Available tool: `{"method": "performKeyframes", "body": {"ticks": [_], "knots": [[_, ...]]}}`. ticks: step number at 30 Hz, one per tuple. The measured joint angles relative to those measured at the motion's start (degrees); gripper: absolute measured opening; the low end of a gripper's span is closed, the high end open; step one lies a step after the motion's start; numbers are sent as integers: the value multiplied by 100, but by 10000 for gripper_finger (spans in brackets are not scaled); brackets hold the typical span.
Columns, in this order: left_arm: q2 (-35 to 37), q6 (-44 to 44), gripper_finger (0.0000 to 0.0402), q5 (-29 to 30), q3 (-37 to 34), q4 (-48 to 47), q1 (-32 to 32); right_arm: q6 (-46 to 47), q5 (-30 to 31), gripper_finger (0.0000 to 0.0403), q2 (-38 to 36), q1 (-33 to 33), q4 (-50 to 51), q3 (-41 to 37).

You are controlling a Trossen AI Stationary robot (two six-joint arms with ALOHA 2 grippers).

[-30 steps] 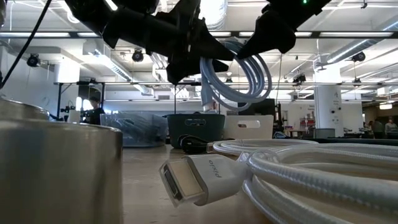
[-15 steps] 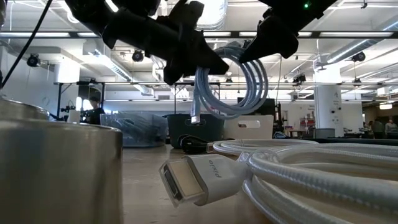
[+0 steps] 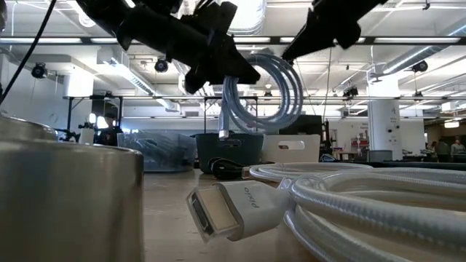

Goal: Sort HDMI cables
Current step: Put the blue HDMI cable into the black bin

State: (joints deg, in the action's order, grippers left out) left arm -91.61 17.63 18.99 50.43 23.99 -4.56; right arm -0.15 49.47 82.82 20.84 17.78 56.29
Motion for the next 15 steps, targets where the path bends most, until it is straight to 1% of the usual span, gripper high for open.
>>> {"method": "performKeyframes", "body": {"ticks": [4, 9, 12, 15], "knots": [[381, -172, 61, 479, 0, -318, 52, 239, -2, 122, -178, 129, 315, 70], [1006, -296, 52, 935, -13, -1263, 266, 749, -2, 117, -454, 239, 514, 70], [1434, -283, 50, 996, -13, -1769, 502, 835, -9, 111, -556, 318, 633, 70], [1781, -143, 55, 993, -38, -2065, 769, 879, -22, 105, -609, 346, 627, 68]]}}
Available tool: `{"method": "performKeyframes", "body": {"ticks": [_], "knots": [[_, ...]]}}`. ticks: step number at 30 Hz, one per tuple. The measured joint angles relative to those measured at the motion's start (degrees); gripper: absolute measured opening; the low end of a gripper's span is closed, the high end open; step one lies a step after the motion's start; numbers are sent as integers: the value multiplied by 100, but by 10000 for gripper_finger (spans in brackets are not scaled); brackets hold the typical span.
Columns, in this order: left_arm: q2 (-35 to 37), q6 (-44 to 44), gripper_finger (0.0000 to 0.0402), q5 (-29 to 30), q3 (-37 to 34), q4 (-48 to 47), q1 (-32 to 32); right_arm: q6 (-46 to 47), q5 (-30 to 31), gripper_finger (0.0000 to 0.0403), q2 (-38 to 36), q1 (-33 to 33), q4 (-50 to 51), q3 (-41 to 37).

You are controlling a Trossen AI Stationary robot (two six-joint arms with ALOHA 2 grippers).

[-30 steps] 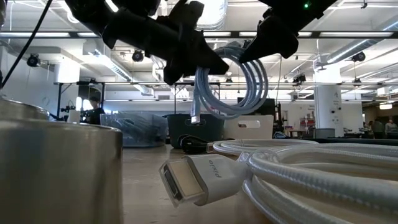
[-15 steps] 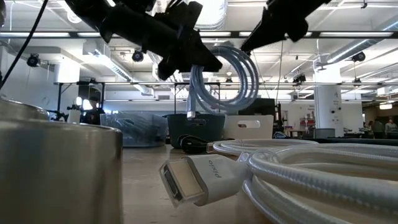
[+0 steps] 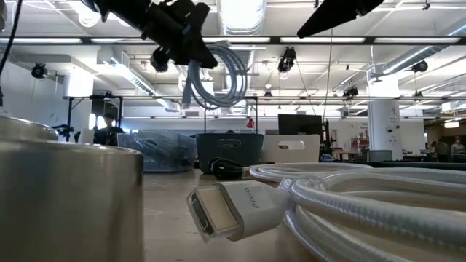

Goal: Sort HDMI cables
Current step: Put the blue HDMI cable into the black bin

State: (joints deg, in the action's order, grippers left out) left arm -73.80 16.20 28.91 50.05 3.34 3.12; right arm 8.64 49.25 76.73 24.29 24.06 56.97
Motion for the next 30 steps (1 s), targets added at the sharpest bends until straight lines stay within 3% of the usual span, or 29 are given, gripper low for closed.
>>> {"method": "performKeyframes", "body": {"ticks": [6, 12, 18, 23, 30], "knots": [[600, 44, 51, -34, -319, -191, 601, -2, -33, 95, 15, -4, 24, -9], [1013, 575, 57, -408, -1071, -178, 1325, -2, -42, 86, 24, -4, 26, -9], [1224, 945, 52, -688, -1966, 656, 1908, -2, -42, 78, 24, -4, 21, -9], [1243, 1354, 60, -1365, -2633, 1565, 2360, -2, -39, 74, 26, -4, 19, -9], [1235, 1882, 82, -1477, -3137, 1599, 2699, 21, -39, 82, 26, -7, 15, -9]]}}
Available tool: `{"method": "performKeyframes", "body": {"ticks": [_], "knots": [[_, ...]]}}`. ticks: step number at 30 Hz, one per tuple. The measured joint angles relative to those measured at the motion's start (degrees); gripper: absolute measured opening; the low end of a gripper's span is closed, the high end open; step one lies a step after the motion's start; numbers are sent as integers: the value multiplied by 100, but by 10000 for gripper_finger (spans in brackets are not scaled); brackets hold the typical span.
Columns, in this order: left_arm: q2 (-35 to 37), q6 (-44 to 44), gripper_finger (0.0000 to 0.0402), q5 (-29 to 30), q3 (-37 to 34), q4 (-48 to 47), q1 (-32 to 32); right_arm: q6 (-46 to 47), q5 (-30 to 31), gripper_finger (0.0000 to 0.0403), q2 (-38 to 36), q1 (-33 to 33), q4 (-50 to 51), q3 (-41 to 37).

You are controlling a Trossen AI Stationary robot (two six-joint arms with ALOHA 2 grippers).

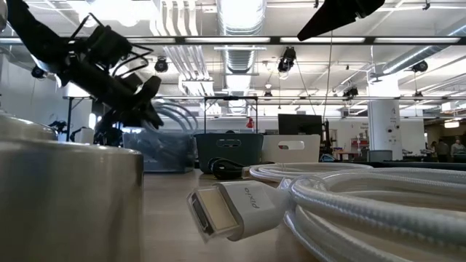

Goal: Sort HDMI cables
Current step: Put the blue HDMI cable into the black bin

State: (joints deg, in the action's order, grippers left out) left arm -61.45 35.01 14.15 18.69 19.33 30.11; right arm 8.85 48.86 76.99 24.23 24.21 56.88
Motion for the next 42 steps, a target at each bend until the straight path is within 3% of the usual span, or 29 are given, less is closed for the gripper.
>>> {"method": "performKeyframes", "body": {"ticks": [12, 24, 36, 42], "knots": [[-2, -212, 82, 257, -86, 1, 11, 19, 4, 68, 0, 0, -9, -2], [-2, -392, 85, 314, -100, -3, 15, 19, 4, 80, 2, 0, -9, -4], [-9, -723, 182, 414, 48, -32, 15, 19, 4, 70, 2, 0, -9, -7], [-9, -1116, 202, 411, 313, -57, 11, 19, 5, 77, 3, 0, -7, -7]]}}
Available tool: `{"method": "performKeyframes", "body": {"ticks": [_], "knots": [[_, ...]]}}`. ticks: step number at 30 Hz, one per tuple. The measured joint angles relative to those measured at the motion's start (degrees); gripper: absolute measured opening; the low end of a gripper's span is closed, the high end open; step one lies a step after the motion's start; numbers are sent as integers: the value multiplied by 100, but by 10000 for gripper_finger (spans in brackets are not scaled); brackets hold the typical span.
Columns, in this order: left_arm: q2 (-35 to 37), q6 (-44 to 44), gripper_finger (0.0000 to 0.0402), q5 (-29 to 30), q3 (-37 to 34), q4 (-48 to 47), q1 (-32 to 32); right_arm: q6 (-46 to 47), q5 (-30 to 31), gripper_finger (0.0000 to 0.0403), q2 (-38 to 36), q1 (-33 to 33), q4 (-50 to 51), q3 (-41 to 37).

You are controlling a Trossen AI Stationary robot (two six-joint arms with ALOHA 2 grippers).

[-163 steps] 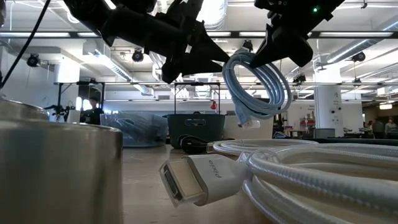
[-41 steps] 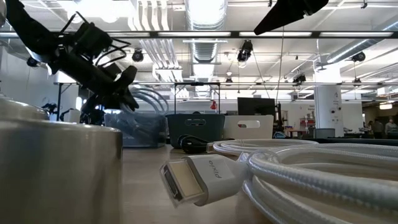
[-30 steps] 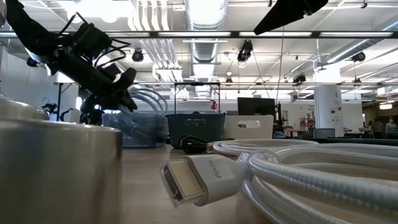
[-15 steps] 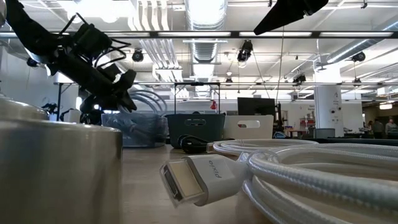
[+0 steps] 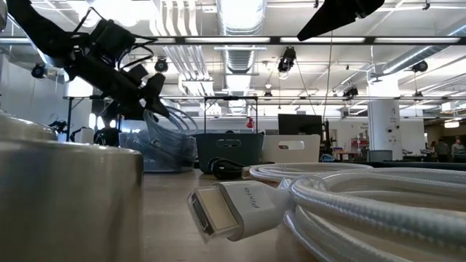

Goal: Sort HDMI cables
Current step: Put the blue HDMI cable into the black bin

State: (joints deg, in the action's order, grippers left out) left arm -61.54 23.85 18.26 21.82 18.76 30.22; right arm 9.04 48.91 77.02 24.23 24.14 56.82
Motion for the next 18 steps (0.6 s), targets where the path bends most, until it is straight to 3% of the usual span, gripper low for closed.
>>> {"method": "performKeyframes", "body": {"ticks": [11, 18], "knots": [[14, 311, 202, 524, 386, -1981, 0, 0, -20, 69, 1, 0, 7, -37], [70, 186, 202, 388, 463, -2039, -2, 0, -127, 79, 1, -2, -4, -37]]}}
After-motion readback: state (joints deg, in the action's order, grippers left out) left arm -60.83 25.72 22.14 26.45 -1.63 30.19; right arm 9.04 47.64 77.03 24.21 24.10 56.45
